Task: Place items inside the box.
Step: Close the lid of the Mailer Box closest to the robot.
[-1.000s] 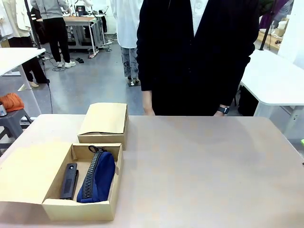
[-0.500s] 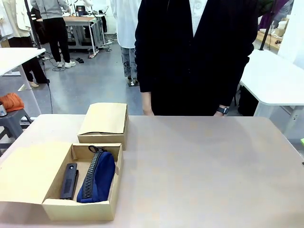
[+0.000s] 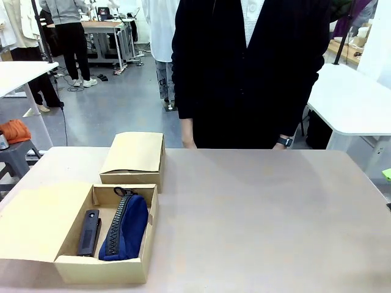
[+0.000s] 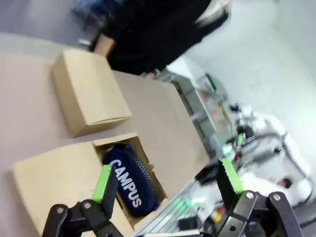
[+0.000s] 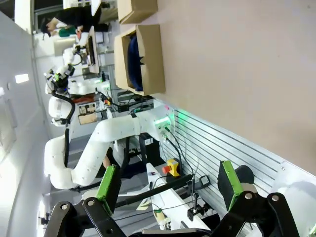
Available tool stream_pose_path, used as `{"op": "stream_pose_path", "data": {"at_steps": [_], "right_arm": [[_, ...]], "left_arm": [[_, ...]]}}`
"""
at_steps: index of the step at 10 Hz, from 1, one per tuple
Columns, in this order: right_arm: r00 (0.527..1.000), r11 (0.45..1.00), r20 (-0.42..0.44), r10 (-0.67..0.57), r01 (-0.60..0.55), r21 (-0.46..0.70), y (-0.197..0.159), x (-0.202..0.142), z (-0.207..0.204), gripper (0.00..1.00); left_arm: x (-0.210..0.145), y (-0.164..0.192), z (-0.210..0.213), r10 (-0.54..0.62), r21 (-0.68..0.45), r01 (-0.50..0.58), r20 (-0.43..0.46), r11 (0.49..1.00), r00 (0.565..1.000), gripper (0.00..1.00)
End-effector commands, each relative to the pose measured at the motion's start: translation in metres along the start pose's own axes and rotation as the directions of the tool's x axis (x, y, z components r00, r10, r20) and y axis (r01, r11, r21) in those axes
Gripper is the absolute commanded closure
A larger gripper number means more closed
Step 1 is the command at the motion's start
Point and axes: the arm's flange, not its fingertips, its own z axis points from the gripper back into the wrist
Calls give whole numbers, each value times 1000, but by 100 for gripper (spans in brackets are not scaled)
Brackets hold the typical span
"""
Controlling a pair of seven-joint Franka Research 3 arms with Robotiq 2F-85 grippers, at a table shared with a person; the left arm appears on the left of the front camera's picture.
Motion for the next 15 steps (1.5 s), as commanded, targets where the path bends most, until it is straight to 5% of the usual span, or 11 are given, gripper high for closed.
{"op": "stream_pose_path", "data": {"at_steps": [1,3,4,7,8,9,10,12,13,14,15], "right_arm": [[1000,1000,-1,-13,13,12,5,1,2,0],[1000,1000,-1,-13,13,12,5,1,2,0],[1000,1000,-1,-13,13,12,5,1,2,0],[1000,1000,-1,-13,13,12,5,1,2,0],[1000,1000,-1,-13,13,12,5,1,2,0],[1000,1000,-1,-13,13,12,5,1,2,0],[1000,1000,-1,-13,13,12,5,1,2,0],[1000,1000,-1,-13,13,12,5,1,2,0],[1000,1000,-1,-13,13,12,5,1,2,0],[1000,1000,-1,-13,13,12,5,1,2,0],[1000,1000,-1,-13,13,12,5,1,2,0]], "left_arm": [[-45,23,-36,-391,-110,385,-30,916,920,0],[-43,38,-43,-447,-55,449,41,892,893,0],[-4,8,-33,-303,-89,296,-90,951,949,0],[-6,24,-35,-373,-89,366,-84,927,924,0],[-8,45,-39,-677,-147,662,-91,735,730,0],[-17,75,-38,-870,-149,861,-183,486,459,0],[-20,96,-34,-921,-116,935,-250,336,300,0],[-25,121,-29,-973,-98,978,-157,187,170,0],[-17,124,-33,-937,-41,945,-150,325,316,0],[-25,102,-33,-863,-198,855,-283,480,419,0],[-25,102,-33,-863,-198,855,-283,480,419,0]]}}
